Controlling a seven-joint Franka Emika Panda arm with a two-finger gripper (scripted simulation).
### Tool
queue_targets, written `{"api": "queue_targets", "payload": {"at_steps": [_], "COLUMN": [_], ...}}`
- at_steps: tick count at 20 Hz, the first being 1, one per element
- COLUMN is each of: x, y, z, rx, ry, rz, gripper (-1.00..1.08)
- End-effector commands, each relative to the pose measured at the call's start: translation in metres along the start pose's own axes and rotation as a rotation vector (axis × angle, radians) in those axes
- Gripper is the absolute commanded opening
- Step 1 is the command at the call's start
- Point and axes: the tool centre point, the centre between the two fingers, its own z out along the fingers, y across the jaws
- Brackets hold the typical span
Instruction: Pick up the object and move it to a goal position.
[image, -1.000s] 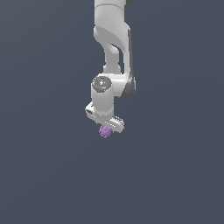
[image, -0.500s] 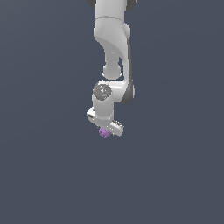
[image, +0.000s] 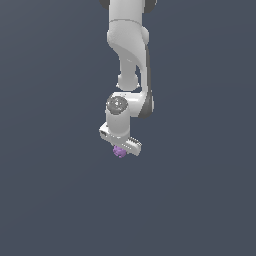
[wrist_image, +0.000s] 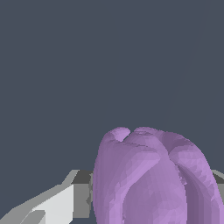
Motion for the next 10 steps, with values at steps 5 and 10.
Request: {"api": "queue_targets", "payload": {"at_steps": [5,10], "x": [0.0,0.001], "y": [-0.001,-0.006], "z": [-0.005,-0.027], "rx": [0.0,0.0], "ry": [0.0,0.0], "rz": [0.0,0.0], "gripper": [-1.0,-1.0]}}
